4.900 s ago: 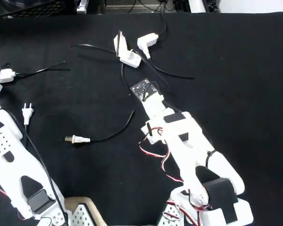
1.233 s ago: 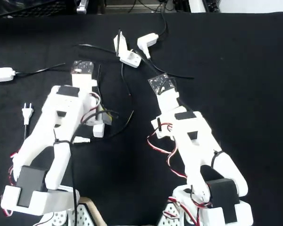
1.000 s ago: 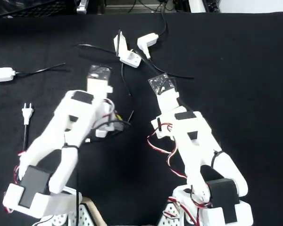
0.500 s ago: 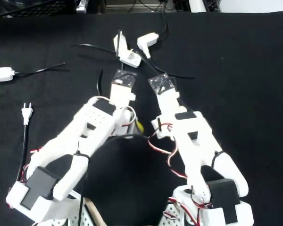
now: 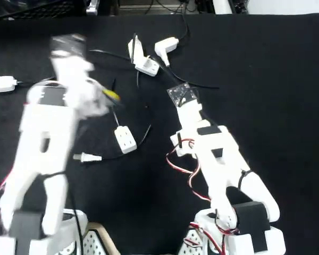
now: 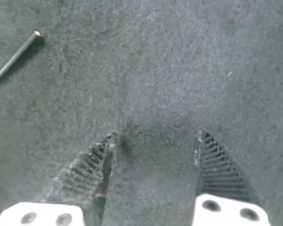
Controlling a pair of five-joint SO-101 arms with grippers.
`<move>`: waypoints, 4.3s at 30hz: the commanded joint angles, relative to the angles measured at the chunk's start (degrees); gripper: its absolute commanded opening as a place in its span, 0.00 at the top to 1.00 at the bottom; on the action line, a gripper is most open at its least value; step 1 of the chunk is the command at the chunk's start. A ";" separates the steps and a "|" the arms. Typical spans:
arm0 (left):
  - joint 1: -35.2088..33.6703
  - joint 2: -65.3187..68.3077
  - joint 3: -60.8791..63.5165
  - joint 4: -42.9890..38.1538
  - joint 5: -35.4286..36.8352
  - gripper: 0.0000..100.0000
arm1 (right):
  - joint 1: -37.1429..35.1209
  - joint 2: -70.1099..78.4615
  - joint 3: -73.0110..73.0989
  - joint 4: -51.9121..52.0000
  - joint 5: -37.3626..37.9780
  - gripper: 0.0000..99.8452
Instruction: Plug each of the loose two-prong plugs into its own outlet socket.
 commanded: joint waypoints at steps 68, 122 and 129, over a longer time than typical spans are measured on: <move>5.23 -13.71 38.81 -14.68 -10.81 0.75 | -3.08 -2.15 -0.66 -0.88 2.46 0.74; -5.41 -13.10 44.09 -18.37 -84.40 0.76 | -2.99 -2.15 -0.57 -0.97 2.46 0.74; -8.66 -13.01 46.73 -26.73 -88.79 0.79 | -3.08 -2.15 -0.57 -0.97 2.46 0.74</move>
